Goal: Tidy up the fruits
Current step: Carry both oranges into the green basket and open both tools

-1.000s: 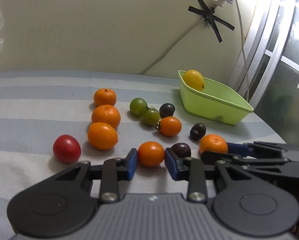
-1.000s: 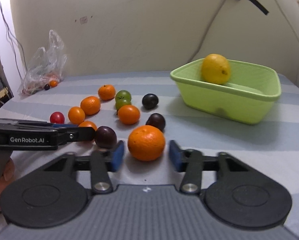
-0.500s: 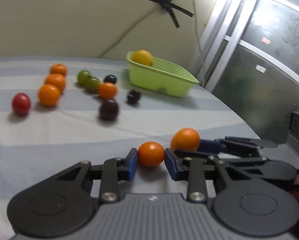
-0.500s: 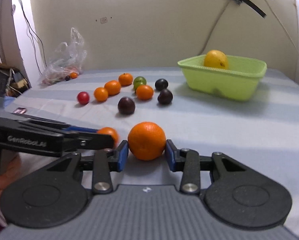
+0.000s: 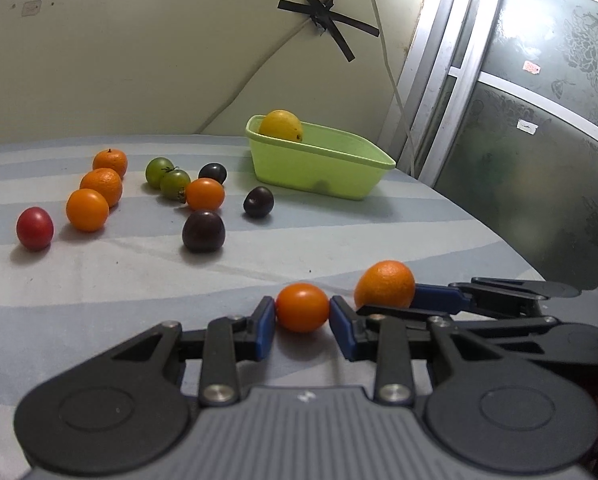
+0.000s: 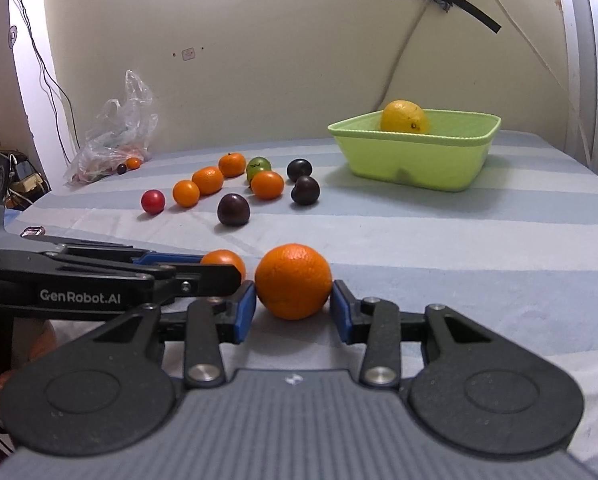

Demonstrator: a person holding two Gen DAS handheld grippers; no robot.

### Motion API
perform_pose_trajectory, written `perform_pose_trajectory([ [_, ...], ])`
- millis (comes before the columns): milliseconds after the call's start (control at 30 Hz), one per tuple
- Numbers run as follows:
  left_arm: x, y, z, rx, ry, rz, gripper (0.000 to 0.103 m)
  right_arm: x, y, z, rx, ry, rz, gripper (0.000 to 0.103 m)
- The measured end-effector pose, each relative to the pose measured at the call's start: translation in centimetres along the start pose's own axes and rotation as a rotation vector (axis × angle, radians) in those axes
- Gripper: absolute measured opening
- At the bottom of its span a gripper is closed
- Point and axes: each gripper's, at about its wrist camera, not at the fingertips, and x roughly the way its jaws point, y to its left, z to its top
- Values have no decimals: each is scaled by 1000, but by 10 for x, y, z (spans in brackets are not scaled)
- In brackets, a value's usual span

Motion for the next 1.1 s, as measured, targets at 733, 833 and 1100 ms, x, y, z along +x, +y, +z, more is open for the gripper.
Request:
perform_pose_trajectory([
  [733,11,4,15,-68,6,-101,30,-6,-7,4,46,-52,-3,42],
  [833,24,-2,39,-57,-3,-121,30,-6,-21,18,81,-85,-9,42],
  [1100,89,-15,117,-66,-45,-141,30,7,-69,75,23,-236,-117,42],
])
